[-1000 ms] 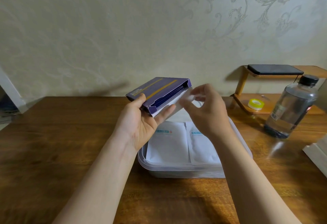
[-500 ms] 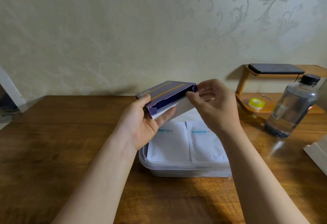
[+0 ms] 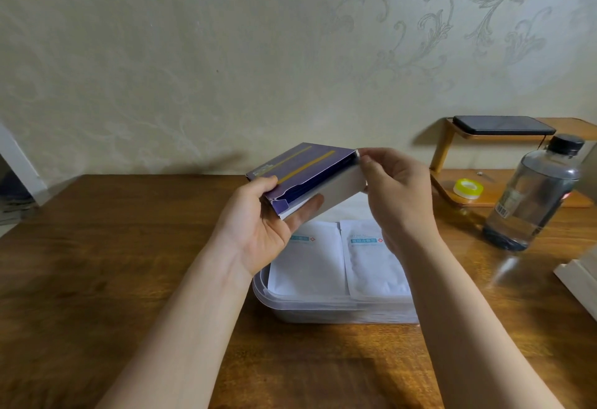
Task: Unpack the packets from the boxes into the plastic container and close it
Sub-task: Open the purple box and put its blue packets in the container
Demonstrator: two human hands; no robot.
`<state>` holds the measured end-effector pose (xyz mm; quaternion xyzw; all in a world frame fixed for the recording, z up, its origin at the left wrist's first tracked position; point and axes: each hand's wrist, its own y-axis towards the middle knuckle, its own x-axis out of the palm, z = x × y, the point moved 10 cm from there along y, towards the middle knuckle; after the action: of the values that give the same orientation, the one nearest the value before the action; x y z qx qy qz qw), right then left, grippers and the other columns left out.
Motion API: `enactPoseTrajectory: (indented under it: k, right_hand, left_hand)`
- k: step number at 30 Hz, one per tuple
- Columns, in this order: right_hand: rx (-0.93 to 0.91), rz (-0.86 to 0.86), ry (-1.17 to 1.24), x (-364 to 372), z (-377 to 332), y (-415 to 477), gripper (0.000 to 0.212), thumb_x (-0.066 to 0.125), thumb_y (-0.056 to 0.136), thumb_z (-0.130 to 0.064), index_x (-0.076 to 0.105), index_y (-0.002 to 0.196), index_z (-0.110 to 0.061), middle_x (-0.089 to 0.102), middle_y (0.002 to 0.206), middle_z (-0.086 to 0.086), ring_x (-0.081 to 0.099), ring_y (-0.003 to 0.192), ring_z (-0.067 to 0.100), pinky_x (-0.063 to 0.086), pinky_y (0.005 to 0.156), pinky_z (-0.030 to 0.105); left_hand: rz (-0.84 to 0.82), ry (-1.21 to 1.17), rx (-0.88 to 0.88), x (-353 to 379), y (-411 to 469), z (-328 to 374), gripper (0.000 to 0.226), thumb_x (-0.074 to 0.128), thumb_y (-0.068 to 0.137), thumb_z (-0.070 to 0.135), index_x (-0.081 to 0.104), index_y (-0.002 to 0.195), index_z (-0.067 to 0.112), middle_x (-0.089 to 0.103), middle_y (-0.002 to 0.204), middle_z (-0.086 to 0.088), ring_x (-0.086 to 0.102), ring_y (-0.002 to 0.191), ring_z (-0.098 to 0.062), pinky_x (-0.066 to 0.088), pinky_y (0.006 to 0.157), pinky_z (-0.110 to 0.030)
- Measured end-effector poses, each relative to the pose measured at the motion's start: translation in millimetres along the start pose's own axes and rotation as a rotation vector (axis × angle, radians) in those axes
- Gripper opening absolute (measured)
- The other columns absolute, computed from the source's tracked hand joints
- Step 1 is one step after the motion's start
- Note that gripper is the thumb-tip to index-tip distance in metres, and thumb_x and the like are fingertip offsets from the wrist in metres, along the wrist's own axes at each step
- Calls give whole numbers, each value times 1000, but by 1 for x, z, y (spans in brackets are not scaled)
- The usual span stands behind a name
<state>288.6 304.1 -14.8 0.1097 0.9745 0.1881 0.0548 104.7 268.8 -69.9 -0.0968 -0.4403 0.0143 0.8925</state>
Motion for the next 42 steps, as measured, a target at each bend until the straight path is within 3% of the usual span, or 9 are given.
enactPoseTrajectory:
  k: [4,7,10,13,19,26,31,36,42]
  right_hand:
    - [-169,28,-242,7,-23,-12,20,64,94,-20,65,114,-22,64,106,-4,61,87,-2,44,72,10]
    - [-317,-22,-318,30,-43,-33,20,72,87,-17,61,92,-32,58,94,-5,57,82,-1,39,69,3]
    - [-250,-205,-275,54,-37,-41,18,76,84,-19,69,80,-35,58,84,-18,58,86,2,40,70,5]
    - [-188,-322,-183,61,-31,-41,16,79,84,-21,74,81,-37,62,83,-22,57,87,2,41,71,8]
    - [-208,-456,-122,72,-36,-50,12,81,82,-20,76,81,-32,64,87,-8,58,77,5,42,67,12]
    - [-311,-262,-283,75,-39,-57,7,81,79,-19,74,79,-17,59,80,-7,57,72,3,44,65,13]
    - [-364,-115,-370,76,-38,-66,9,75,78,-20,70,72,-16,58,76,-5,60,65,17,53,60,40]
    - [-251,-340,-283,87,-32,-63,8,72,82,-17,78,80,-22,65,75,-8,61,68,7,49,65,24]
    - [141,-158,4,53,-9,-42,20,62,88,-10,74,74,-17,61,56,-9,50,52,10,42,50,27]
  left_hand:
    - [-4,-64,89,0,2,2,34,50,103,8,59,135,-2,67,130,-24,65,121,-40,63,83,-50]
    - [23,-90,161,0,3,4,36,51,102,8,58,135,-6,65,133,-26,69,112,-37,64,79,-46]
    - [63,-75,206,-4,1,11,38,51,102,10,57,136,-7,66,124,-26,67,96,-34,63,68,-34]
    - [103,-30,207,-7,-1,12,39,50,103,14,57,136,-6,67,120,-22,68,100,-35,62,76,-33]
    - [93,81,139,-3,-8,6,45,44,106,28,58,136,-3,71,122,-24,75,102,-33,65,78,-39]
    - [69,86,210,1,-7,5,57,44,107,25,81,66,12,72,79,-10,73,68,-20,62,63,-28]
    - [141,69,177,-7,-6,-2,38,49,103,28,78,89,7,71,94,-12,72,74,-23,61,66,-28]
    - [280,59,170,-28,1,3,50,57,101,45,67,126,3,73,121,-15,75,95,-25,64,72,-33]
    - [317,166,291,-23,-3,12,29,64,101,28,66,121,7,78,102,-15,78,80,-25,63,70,-37]
